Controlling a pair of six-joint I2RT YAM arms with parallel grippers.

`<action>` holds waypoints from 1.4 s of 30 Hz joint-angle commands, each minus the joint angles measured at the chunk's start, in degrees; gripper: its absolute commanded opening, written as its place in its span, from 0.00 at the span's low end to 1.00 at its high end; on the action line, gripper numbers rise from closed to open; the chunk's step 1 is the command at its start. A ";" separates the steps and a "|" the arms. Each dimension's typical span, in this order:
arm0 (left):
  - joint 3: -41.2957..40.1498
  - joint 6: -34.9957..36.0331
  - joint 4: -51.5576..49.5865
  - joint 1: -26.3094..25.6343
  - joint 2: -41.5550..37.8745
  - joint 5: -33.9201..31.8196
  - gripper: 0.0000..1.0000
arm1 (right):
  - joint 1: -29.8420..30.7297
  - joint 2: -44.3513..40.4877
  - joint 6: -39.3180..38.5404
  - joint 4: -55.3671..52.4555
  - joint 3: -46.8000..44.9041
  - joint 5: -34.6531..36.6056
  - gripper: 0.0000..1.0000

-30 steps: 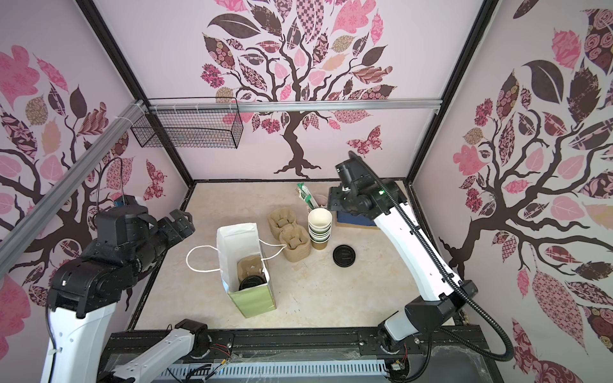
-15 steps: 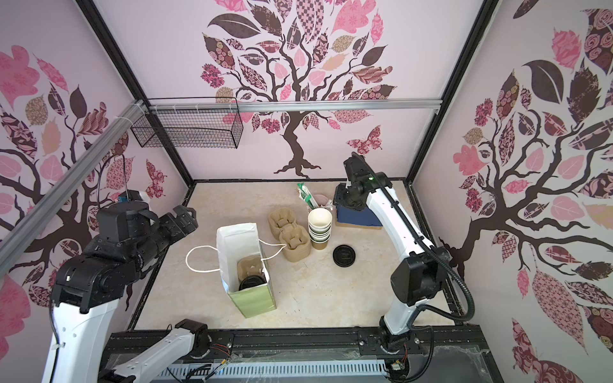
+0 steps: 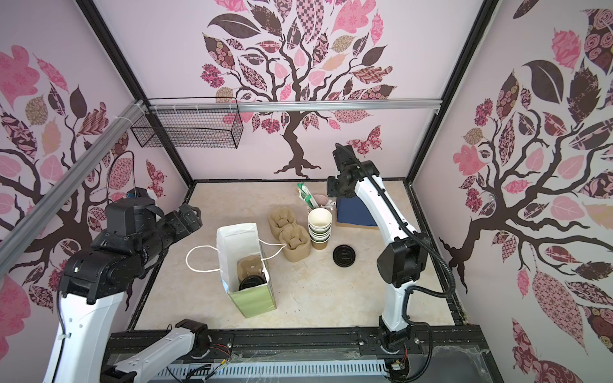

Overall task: Pack a coffee takeout order
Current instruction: Pick up the straw from the storage cup.

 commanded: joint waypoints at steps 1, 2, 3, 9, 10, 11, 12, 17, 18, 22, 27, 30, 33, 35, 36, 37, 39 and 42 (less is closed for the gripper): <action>1.25 1.15 0.07 0.21 -0.24 0.29 0.98 | 1.89 4.26 -2.68 -2.57 3.44 3.43 0.45; 1.34 1.22 -0.09 0.24 -0.24 0.24 0.98 | 2.31 4.87 -2.72 -2.78 4.16 3.71 0.45; 1.42 1.17 -0.11 0.24 -0.24 0.24 0.98 | 2.75 5.57 -2.76 -2.89 4.92 4.17 0.44; 1.43 1.40 -0.38 0.30 -0.24 0.32 0.98 | 4.55 7.44 -2.74 -4.82 5.80 10.43 0.37; 1.35 1.41 -0.31 0.33 -0.20 0.33 0.98 | 4.68 7.36 -2.77 -4.97 5.80 11.49 0.37; 1.31 1.36 -0.30 0.39 -0.16 0.41 0.98 | 4.75 7.18 -2.80 -4.83 5.31 12.17 0.36; 1.26 1.37 -0.14 0.34 -0.22 0.50 0.98 | 4.83 6.87 -2.83 -4.66 4.54 12.85 0.36; 1.18 1.46 0.24 0.55 -0.03 0.77 0.98 | 4.90 6.77 -2.83 -4.60 3.09 13.29 0.36; 1.19 1.47 0.23 0.64 0.01 0.77 0.98 | 4.89 7.01 -2.75 -4.68 3.16 13.24 0.36; 1.17 1.45 0.15 0.73 -0.23 0.77 0.98 | 4.90 7.45 -2.43 -4.89 3.50 12.44 0.32; 1.08 1.31 0.15 0.87 -0.25 0.85 0.98 | 4.97 7.82 -2.35 -5.08 3.52 11.65 0.28; 1.17 1.38 0.15 0.97 -0.16 1.03 0.98 | 4.97 8.04 -2.31 -5.26 3.35 11.82 0.27; 1.26 1.36 0.19 1.02 -0.09 1.03 0.98 | 4.96 8.05 -2.35 -5.34 3.34 11.91 0.22; 1.21 1.37 0.24 1.00 -0.07 1.03 0.98 | 5.00 8.09 -2.26 -5.36 3.50 11.82 0.20; 1.26 1.39 0.19 1.06 -0.02 1.03 0.98 | 5.01 8.14 -2.23 -5.52 3.56 11.86 0.18; 1.26 1.38 0.24 1.09 -0.02 1.03 0.98 | 4.99 8.14 -2.26 -5.59 3.56 11.82 0.17; 1.23 1.39 0.29 1.10 0.02 1.10 0.98 | 4.95 8.13 -2.11 -5.70 3.45 11.84 0.16; 1.38 1.42 0.31 1.10 0.19 1.12 0.98 | 4.99 8.15 -2.11 -5.87 3.52 11.76 0.21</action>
